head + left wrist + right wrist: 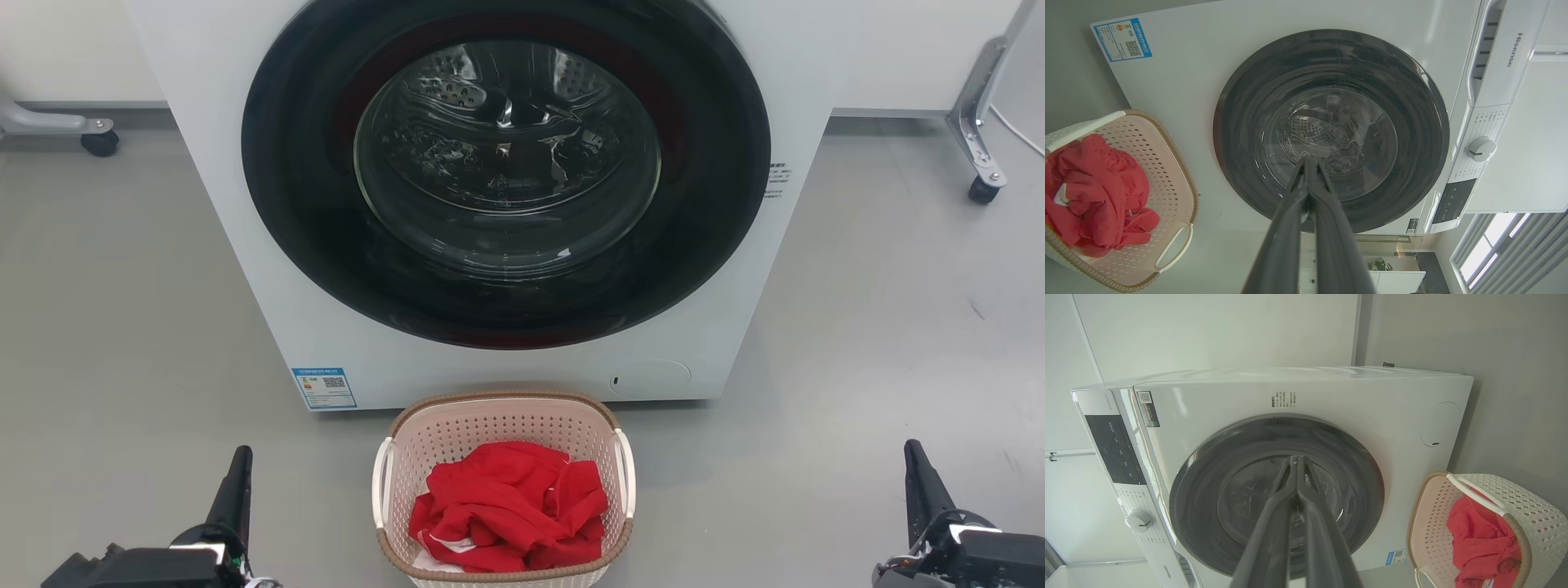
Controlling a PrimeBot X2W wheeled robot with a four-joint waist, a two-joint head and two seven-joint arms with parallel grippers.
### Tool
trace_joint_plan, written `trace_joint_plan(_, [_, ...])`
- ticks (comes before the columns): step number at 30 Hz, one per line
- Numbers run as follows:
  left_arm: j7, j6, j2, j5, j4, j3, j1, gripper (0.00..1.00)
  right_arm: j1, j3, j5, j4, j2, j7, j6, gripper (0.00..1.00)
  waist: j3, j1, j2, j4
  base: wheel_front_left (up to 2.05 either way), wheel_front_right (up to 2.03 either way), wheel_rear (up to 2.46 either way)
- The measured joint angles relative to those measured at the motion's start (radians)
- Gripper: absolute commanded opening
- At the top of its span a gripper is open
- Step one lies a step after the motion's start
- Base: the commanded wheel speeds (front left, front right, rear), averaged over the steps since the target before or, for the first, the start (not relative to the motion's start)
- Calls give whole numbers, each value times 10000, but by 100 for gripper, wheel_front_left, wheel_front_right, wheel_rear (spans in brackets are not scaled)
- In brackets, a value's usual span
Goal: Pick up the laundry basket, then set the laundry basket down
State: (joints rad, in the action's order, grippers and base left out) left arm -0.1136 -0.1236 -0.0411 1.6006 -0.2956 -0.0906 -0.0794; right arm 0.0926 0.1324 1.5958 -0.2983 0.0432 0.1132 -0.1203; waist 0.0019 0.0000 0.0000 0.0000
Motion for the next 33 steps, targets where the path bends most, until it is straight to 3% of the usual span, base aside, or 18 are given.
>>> trace_joint_plan(33, [0, 0, 0, 0, 2, 0, 0, 0, 0, 0, 0, 4, 0, 0, 0, 0, 0, 0, 0, 0, 0, 0, 0])
